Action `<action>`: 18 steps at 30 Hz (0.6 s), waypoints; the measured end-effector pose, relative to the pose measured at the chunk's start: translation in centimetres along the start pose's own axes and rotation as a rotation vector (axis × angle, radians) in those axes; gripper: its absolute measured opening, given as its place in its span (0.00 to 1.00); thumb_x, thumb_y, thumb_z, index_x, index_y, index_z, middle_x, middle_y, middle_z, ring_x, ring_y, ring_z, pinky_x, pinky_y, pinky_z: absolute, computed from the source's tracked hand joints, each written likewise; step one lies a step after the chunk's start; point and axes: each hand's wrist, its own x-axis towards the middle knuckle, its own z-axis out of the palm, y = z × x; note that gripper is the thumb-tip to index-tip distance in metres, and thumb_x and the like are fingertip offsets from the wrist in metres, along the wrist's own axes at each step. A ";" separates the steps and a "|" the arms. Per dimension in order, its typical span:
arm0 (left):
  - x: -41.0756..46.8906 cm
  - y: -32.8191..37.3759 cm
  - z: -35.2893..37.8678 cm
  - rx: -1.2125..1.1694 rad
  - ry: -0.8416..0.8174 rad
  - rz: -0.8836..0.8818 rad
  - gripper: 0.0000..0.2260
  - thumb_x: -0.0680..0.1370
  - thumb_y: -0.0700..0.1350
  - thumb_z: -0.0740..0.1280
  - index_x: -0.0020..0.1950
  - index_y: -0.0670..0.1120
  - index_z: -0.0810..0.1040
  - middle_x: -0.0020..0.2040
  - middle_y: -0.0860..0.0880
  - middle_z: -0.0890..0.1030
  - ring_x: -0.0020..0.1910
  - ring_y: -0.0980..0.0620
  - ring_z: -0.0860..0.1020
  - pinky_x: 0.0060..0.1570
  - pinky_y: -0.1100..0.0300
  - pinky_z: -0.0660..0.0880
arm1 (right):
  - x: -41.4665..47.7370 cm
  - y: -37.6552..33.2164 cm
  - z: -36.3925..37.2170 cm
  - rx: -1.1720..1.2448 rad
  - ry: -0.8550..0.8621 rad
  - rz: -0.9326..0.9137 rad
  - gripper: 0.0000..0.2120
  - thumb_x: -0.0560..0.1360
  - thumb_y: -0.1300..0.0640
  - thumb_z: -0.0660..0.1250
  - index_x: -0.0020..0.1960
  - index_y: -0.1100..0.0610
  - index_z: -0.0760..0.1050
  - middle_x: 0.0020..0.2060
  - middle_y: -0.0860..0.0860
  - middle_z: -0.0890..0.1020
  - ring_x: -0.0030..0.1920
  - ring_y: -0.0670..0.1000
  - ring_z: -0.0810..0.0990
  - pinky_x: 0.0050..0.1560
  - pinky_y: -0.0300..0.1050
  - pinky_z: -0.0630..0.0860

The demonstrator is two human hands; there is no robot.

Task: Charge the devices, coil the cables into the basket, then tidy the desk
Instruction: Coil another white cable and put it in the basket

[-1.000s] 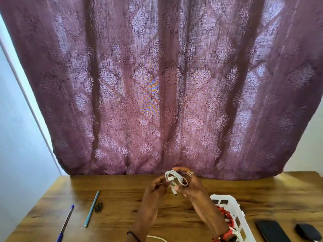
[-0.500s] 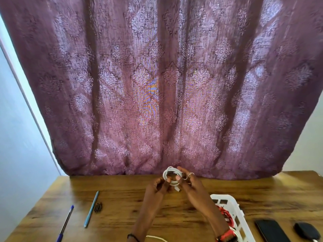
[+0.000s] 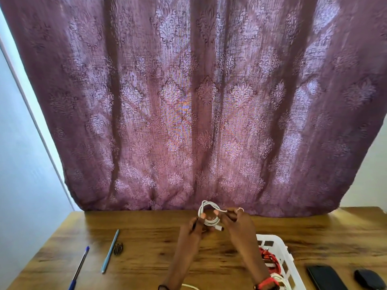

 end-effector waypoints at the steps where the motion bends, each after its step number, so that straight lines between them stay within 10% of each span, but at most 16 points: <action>1: 0.0 -0.1 0.1 -0.011 -0.008 -0.004 0.11 0.80 0.40 0.59 0.46 0.38 0.80 0.36 0.49 0.84 0.35 0.56 0.82 0.37 0.66 0.77 | 0.0 0.0 0.0 -0.043 -0.007 -0.011 0.10 0.72 0.54 0.70 0.51 0.57 0.78 0.44 0.52 0.85 0.38 0.40 0.78 0.34 0.23 0.69; 7: 0.2 -0.7 0.5 -0.030 -0.014 -0.023 0.09 0.80 0.37 0.59 0.50 0.37 0.78 0.39 0.47 0.84 0.39 0.55 0.82 0.39 0.66 0.77 | -0.1 0.5 0.1 -0.111 -0.024 -0.021 0.13 0.74 0.52 0.68 0.57 0.54 0.80 0.51 0.51 0.84 0.54 0.50 0.81 0.56 0.43 0.74; 13: 0.0 -1.0 1.1 -0.017 -0.025 -0.001 0.10 0.80 0.37 0.59 0.54 0.35 0.78 0.45 0.42 0.84 0.46 0.50 0.82 0.46 0.60 0.79 | -0.9 0.2 0.6 -0.190 0.017 -0.109 0.20 0.73 0.44 0.61 0.60 0.51 0.78 0.51 0.52 0.84 0.52 0.51 0.81 0.53 0.43 0.74; 18: -0.1 -1.1 1.1 0.091 -0.010 0.065 0.09 0.80 0.40 0.60 0.49 0.44 0.80 0.43 0.47 0.85 0.48 0.49 0.83 0.50 0.53 0.79 | -0.6 0.6 0.8 -0.207 0.028 -0.098 0.12 0.78 0.57 0.61 0.59 0.62 0.74 0.51 0.57 0.83 0.54 0.56 0.80 0.51 0.42 0.72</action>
